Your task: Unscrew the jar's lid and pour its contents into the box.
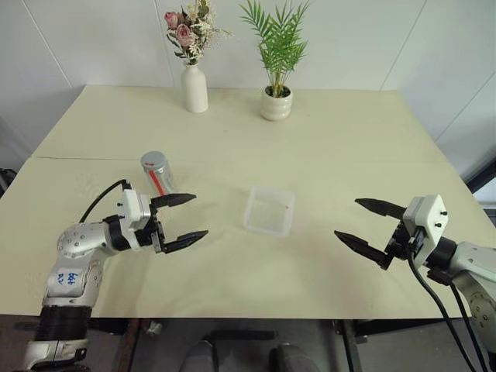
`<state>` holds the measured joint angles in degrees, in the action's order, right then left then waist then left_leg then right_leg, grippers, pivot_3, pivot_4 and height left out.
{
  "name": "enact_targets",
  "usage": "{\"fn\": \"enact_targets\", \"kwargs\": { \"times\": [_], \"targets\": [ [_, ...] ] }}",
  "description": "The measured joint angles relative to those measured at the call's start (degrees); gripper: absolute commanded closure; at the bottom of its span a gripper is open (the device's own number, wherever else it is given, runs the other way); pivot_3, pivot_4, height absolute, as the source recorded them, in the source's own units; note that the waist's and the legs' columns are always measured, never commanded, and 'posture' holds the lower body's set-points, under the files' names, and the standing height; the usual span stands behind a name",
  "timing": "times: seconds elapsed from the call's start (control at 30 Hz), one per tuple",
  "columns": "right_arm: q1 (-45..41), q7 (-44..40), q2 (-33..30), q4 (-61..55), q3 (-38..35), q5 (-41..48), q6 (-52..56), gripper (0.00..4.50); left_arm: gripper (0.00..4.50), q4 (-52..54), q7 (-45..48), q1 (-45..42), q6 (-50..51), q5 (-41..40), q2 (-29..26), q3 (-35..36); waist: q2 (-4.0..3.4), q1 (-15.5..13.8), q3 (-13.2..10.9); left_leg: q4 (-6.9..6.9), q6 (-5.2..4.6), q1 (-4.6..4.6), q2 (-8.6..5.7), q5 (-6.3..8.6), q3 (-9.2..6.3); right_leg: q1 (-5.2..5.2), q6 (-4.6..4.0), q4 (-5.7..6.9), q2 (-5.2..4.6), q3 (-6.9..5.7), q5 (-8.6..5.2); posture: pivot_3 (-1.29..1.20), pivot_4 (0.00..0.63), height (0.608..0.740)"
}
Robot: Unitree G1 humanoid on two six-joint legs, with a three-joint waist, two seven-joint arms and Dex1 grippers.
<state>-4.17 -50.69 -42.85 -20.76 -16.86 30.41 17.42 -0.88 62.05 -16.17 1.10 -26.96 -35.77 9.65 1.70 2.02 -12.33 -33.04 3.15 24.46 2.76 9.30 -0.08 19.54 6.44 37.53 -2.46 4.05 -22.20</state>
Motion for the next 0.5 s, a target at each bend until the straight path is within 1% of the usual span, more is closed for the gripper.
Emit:
{"fn": "enact_targets", "kwargs": {
  "times": [0.17,0.27,0.43,0.5],
  "targets": [
    [-2.4,-1.2,0.6,1.0,3.1,-0.1,0.0,0.00,0.05,4.2,-3.4,2.7,0.2,0.0,0.9,1.2,0.00,-0.2,0.0,-0.03,-0.03,-0.01,-0.02,0.02,0.08,-0.02,0.02,-0.02,-0.05,0.09,0.01,0.00,0.150,0.740],
    [-5.1,-1.9,1.3,2.8,5.2,-0.1,-0.1,0.00,0.05,7.2,-7.7,7.5,0.5,0.1,2.5,3.1,0.00,0.1,0.0,-0.02,-0.04,-0.03,0.02,0.08,0.25,0.03,0.04,-0.02,-0.04,0.25,0.02,0.00,0.150,0.740],
    [-11.8,-2.6,4.2,5.5,8.7,-0.1,-0.7,0.00,0.05,13.3,-20.1,16.4,1.0,0.3,8.7,9.0,0.02,0.9,0.0,-0.03,-0.03,-0.09,0.07,0.11,0.25,0.02,0.05,-0.01,0.02,0.30,0.02,0.00,0.150,0.740],
    [-15.4,-3.3,6.2,6.5,10.8,-0.1,-0.9,0.00,0.05,16.9,-26.3,20.6,1.0,0.5,12.7,12.2,0.02,1.3,0.0,-0.05,-0.05,-0.16,0.09,0.18,0.45,0.04,0.07,-0.01,0.02,0.52,0.04,0.00,0.150,0.740]
  ]
}}
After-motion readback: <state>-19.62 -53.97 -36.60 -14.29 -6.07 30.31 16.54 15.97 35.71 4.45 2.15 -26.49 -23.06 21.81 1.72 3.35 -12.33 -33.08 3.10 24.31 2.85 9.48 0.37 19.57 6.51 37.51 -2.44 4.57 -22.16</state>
